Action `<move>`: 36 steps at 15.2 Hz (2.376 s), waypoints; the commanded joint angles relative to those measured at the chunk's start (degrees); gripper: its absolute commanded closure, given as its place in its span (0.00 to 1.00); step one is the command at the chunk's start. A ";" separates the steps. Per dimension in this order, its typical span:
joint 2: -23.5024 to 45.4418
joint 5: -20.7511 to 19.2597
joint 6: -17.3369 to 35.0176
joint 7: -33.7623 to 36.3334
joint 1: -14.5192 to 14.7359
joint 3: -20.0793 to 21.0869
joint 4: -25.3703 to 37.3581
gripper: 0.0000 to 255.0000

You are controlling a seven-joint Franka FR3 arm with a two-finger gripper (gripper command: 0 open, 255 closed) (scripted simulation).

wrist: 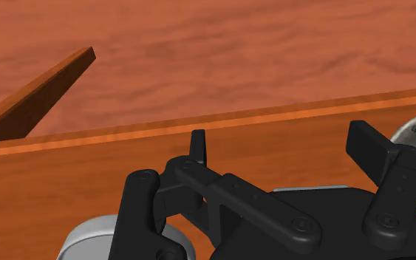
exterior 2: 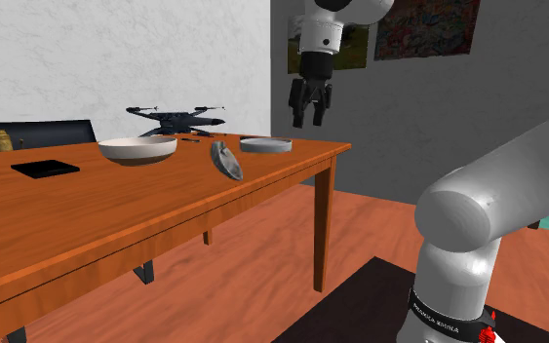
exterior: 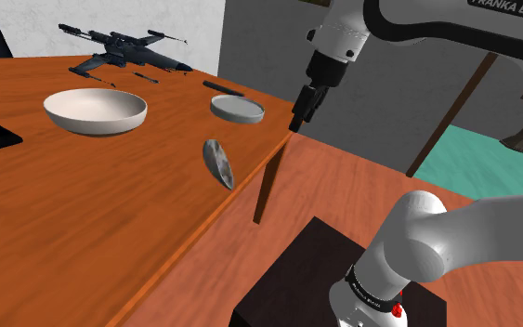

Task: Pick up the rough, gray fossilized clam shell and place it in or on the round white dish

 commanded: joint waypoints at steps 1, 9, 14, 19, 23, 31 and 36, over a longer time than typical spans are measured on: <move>0.00 0.00 0.00 0.00 0.00 0.00 0.00 0.00; 7.11 4.63 -1.19 20.47 -0.57 14.29 5.93 0.00; 15.25 5.58 -1.81 33.55 -2.31 23.18 12.93 0.00; 25.98 3.66 -2.70 47.23 -4.69 32.07 21.98 0.00; 25.43 4.01 0.32 46.98 -4.42 32.09 18.45 0.00; 25.12 4.29 3.03 46.80 -4.25 32.24 15.45 0.00; 25.12 4.29 3.03 46.80 -4.25 32.24 15.45 1.00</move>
